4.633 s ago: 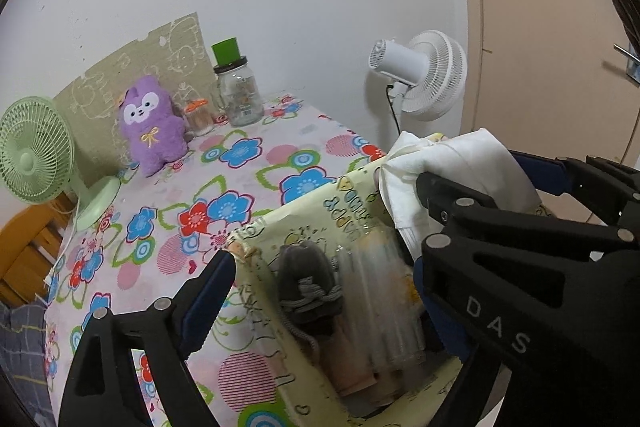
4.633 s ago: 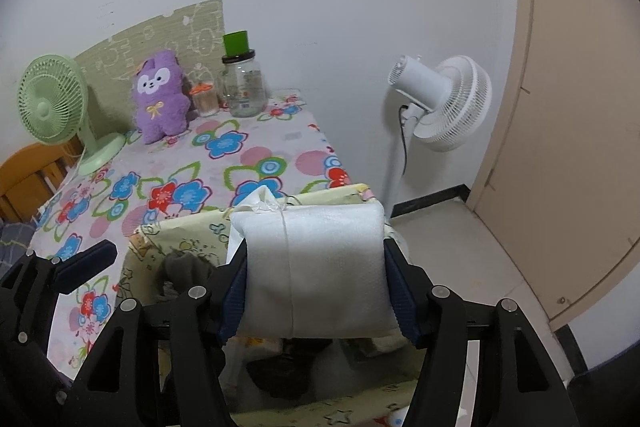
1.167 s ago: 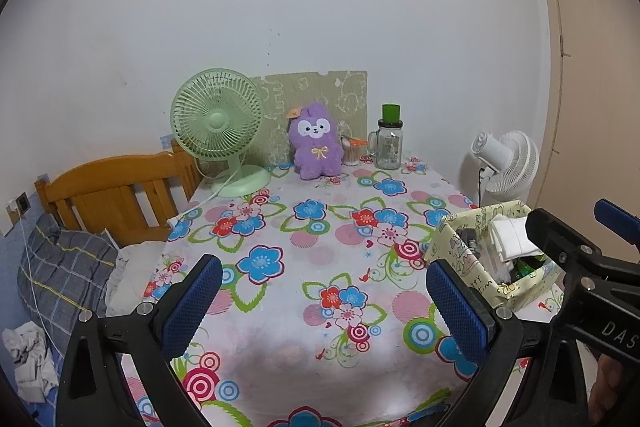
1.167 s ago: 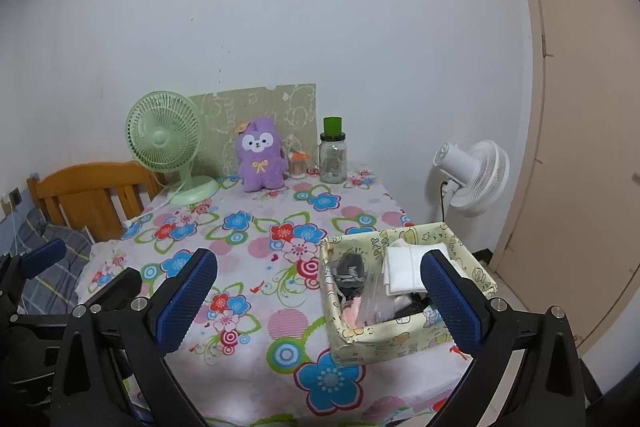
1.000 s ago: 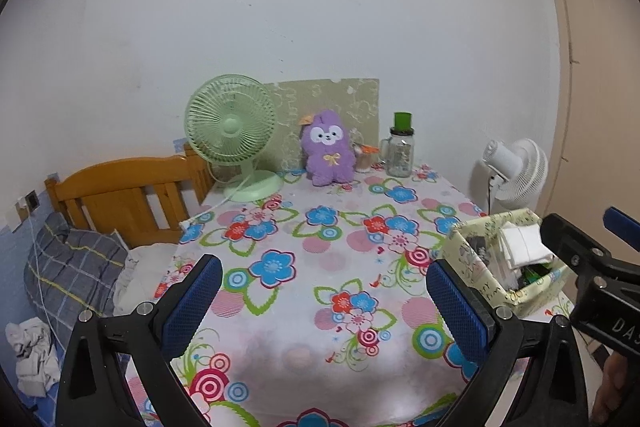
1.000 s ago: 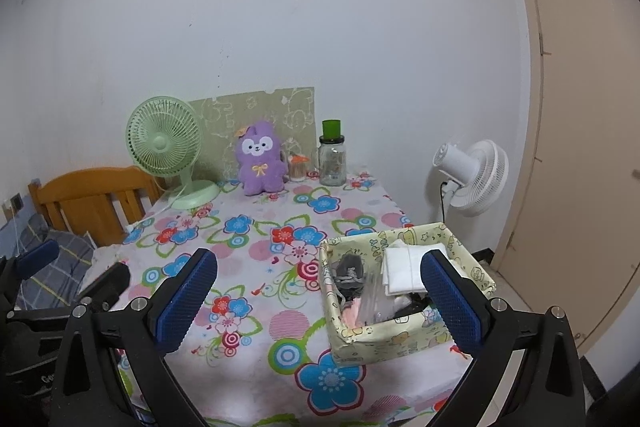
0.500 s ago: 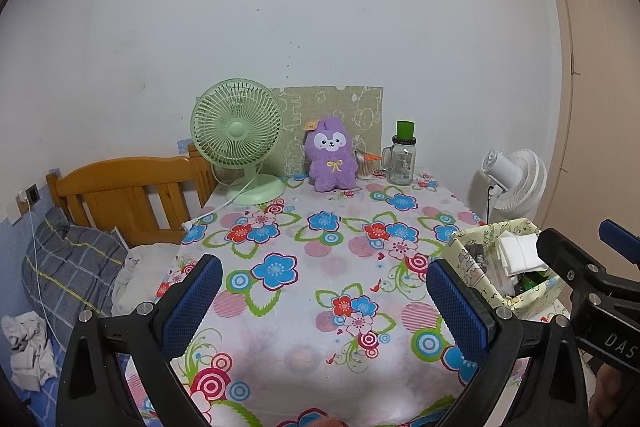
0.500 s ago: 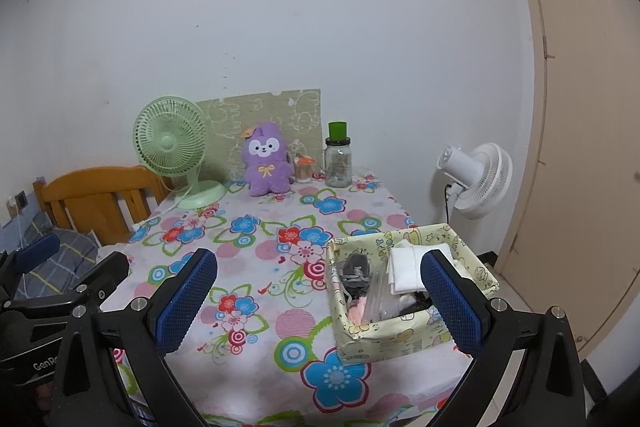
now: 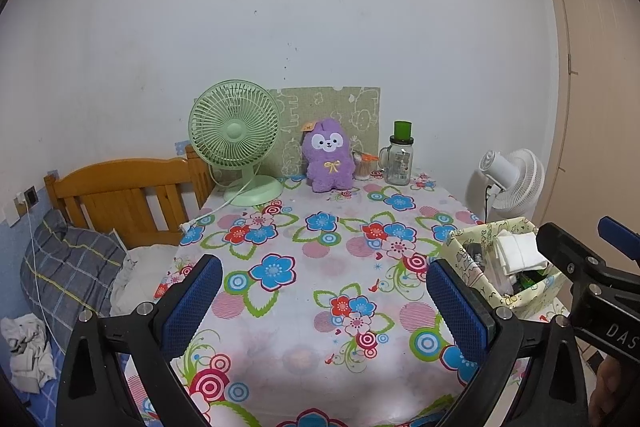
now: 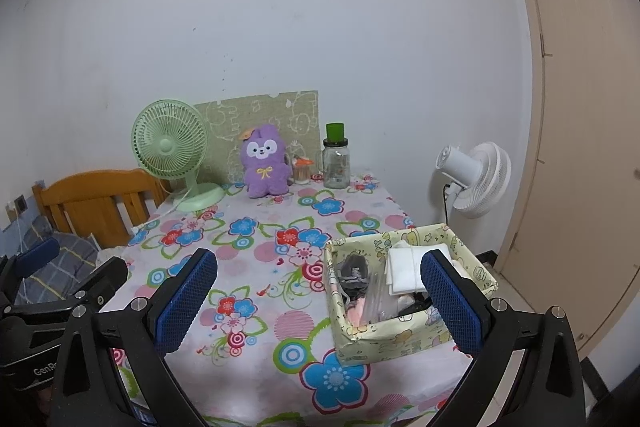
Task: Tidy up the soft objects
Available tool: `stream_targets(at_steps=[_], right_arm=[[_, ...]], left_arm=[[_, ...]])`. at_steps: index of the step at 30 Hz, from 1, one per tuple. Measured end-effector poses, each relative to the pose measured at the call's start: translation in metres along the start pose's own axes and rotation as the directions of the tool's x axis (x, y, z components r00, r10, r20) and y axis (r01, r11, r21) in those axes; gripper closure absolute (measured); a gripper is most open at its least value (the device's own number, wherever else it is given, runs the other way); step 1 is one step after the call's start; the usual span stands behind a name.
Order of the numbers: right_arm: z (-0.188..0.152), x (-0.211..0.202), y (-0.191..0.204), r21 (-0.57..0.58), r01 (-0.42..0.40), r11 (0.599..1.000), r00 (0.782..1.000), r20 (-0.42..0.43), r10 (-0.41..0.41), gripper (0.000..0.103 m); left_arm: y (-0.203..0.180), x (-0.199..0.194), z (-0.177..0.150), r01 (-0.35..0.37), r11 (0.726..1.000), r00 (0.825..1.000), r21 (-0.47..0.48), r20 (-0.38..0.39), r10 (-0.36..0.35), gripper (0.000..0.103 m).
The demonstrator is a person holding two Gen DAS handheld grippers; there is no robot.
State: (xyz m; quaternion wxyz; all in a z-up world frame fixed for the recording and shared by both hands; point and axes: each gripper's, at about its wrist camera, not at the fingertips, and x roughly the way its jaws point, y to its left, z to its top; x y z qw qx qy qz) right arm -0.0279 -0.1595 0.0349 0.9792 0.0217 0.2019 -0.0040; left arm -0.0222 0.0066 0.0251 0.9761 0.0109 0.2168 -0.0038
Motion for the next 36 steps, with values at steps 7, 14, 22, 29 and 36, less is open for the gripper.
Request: stream_targets(at_steps=[7, 14, 22, 29, 36], right_arm=[[0.0004, 0.0001, 0.0000, 0.000, 0.000, 1.000, 1.000, 0.000, 0.000, 0.000], [0.0003, -0.0001, 0.0007, -0.002, 0.004, 1.000, 1.000, 0.000, -0.004, 0.000], [0.0012, -0.0003, -0.0030, 0.003, 0.006, 1.000, 1.000, 0.002, -0.006, 0.000], [0.0008, 0.0000, -0.0027, 0.002, 0.010, 1.000, 1.000, 0.000, -0.010, 0.000], [-0.0010, 0.0006, -0.0023, 0.002, 0.009, 1.000, 1.000, -0.003, -0.009, 0.000]], left_arm=[[0.0006, 0.0001, 0.0001, 0.001, 1.000, 1.000, -0.001, 0.006, -0.001, 0.000], [0.0009, -0.0015, 0.0026, 0.002, 1.000, 1.000, 0.005, 0.011, -0.002, 0.000], [0.0003, -0.0018, 0.0032, 0.014, 1.000, 1.000, 0.009, 0.010, -0.014, 0.000], [0.0003, -0.0020, 0.0015, 0.012, 1.000, 1.000, 0.008, 0.008, -0.012, 0.000], [0.0005, -0.0015, 0.0007, 0.012, 1.000, 1.000, 0.008, 0.006, -0.012, 0.000]])
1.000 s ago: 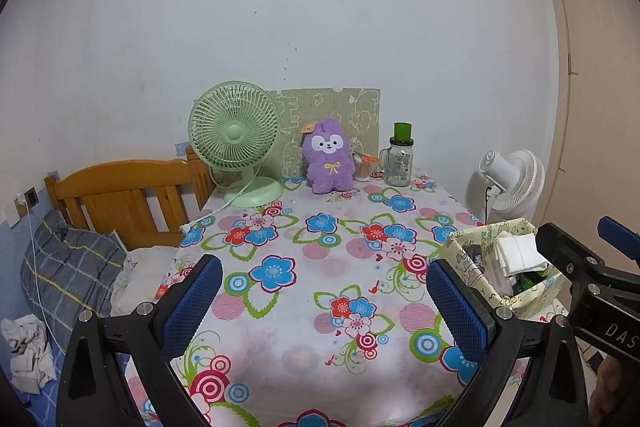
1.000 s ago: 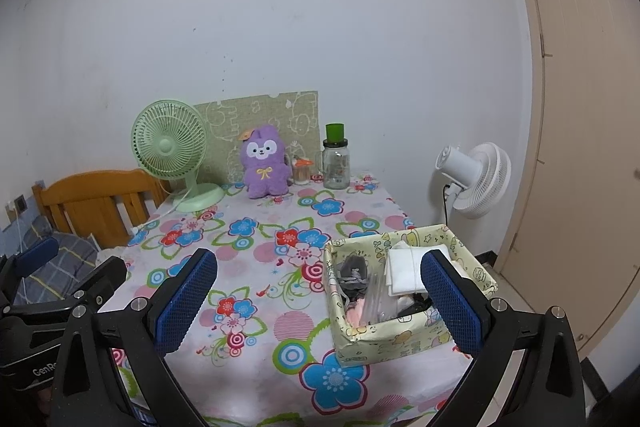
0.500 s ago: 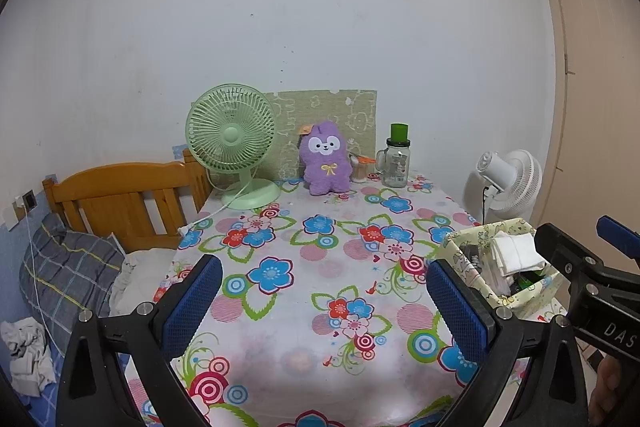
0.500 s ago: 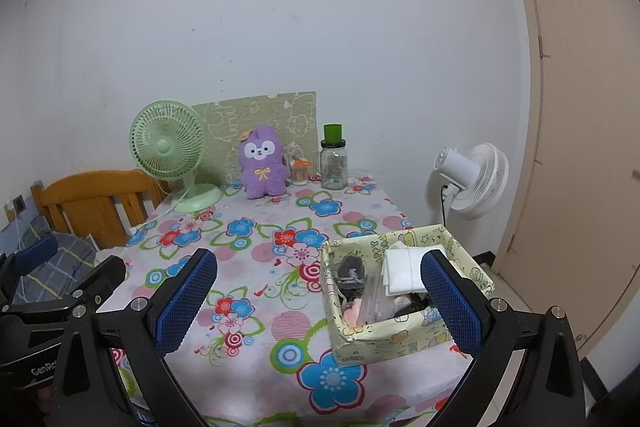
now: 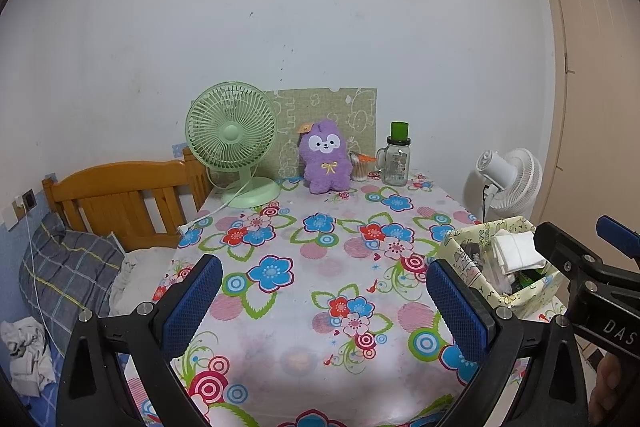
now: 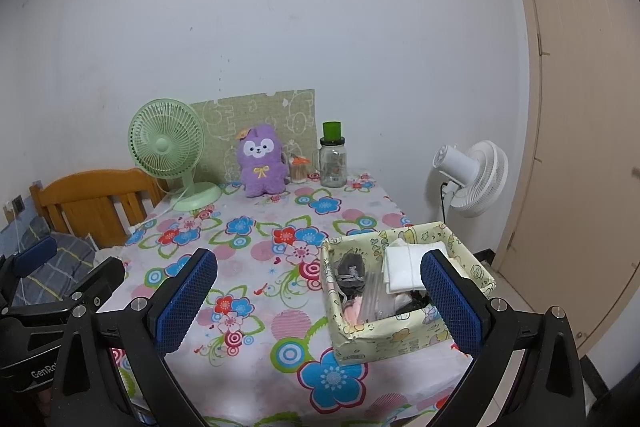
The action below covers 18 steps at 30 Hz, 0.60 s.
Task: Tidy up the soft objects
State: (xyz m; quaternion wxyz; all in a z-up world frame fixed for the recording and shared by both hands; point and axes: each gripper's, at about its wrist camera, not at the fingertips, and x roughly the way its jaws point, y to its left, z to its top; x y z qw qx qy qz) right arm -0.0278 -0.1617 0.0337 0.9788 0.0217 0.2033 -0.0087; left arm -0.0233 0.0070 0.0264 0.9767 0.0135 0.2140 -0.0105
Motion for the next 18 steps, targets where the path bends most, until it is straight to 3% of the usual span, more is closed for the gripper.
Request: stream_targets(at_steps=[18], right_arm=[[-0.0014, 0.0006, 0.0021, -0.001, 0.000, 1.000, 1.000, 0.001, 0.000, 0.000]], left_arm=[[0.0022, 0.0008, -0.0025, -0.004, 1.000, 1.000, 0.000, -0.004, 0.004, 0.000]])
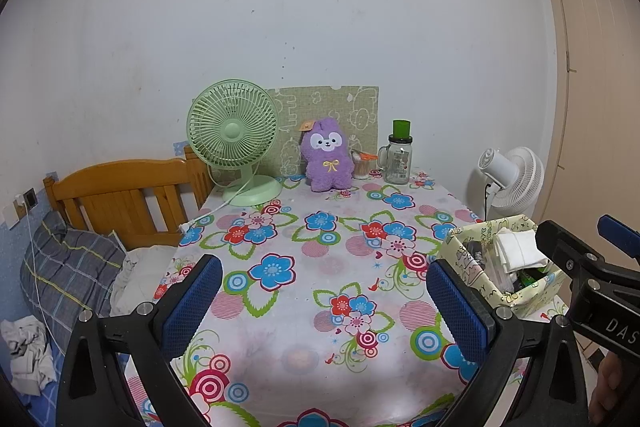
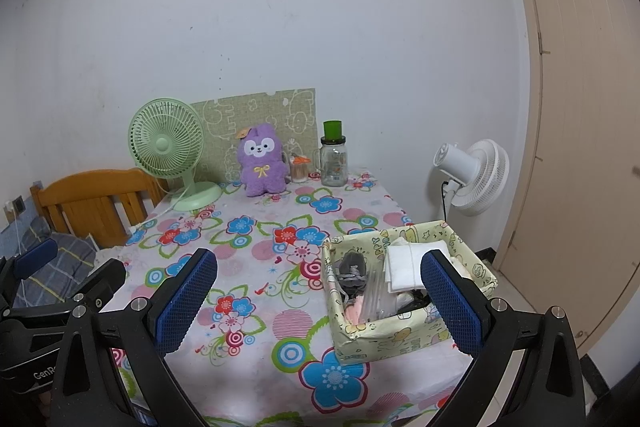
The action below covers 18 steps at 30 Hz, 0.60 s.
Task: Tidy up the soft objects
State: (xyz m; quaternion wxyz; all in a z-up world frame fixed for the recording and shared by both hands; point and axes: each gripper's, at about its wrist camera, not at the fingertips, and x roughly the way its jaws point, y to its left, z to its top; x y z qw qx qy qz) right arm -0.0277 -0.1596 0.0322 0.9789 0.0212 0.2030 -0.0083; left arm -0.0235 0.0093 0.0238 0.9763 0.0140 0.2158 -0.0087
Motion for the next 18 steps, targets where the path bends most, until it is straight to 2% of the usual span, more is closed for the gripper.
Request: stream_targets(at_steps=[18], right_arm=[[0.0000, 0.0036, 0.0017, 0.005, -0.013, 1.000, 1.000, -0.006, 0.013, 0.000]], left_arm=[[0.0021, 0.0003, -0.0019, -0.018, 1.000, 1.000, -0.002, 0.002, 0.018, 0.000]])
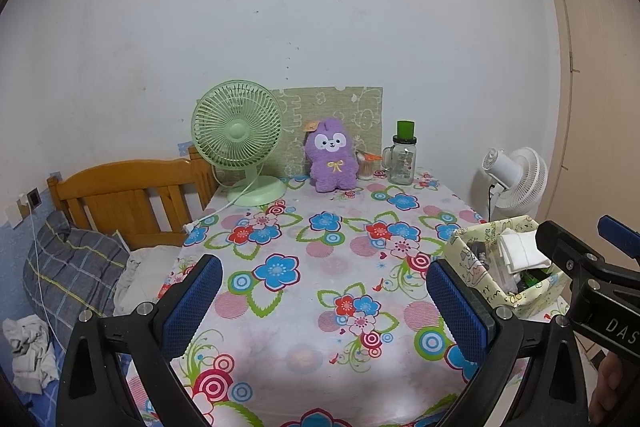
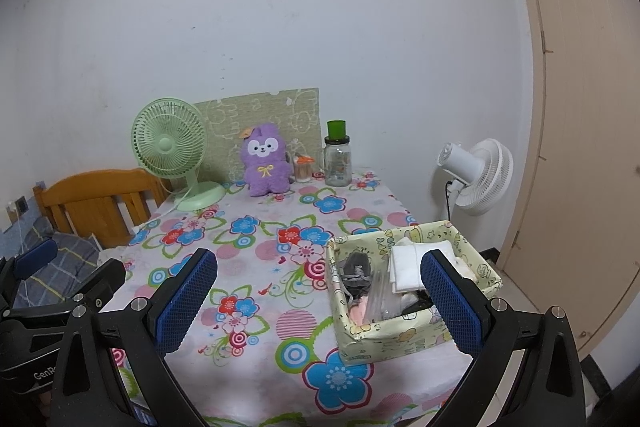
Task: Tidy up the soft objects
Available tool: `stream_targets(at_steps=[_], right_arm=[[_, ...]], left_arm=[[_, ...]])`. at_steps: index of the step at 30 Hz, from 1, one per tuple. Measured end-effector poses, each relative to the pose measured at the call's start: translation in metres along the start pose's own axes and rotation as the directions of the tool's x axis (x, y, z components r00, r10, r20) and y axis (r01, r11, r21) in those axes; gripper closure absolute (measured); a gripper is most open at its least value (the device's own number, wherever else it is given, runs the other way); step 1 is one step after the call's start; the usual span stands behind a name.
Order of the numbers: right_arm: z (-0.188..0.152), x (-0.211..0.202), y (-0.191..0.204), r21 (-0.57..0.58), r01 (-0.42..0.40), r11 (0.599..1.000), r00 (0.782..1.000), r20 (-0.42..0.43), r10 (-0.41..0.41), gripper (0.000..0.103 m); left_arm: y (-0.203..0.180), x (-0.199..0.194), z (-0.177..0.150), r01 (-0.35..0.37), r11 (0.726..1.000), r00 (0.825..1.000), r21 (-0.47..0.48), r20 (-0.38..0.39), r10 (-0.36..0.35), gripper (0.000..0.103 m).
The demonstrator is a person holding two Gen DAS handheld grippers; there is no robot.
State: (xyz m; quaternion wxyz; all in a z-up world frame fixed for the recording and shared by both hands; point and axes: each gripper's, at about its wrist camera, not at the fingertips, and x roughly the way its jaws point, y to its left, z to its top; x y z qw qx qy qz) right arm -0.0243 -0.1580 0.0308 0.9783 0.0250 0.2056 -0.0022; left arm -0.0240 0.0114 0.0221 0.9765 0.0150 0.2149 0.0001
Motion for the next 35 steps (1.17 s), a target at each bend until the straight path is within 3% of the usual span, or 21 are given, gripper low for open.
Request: stream_targets(at_steps=[35], right_arm=[[0.0005, 0.0092, -0.0013, -0.009, 0.002, 1.000, 1.000, -0.010, -0.002, 0.000]], left_arm=[[0.0025, 0.0068, 0.0010, -0.009, 1.000, 1.000, -0.008, -0.008, 0.009, 0.000]])
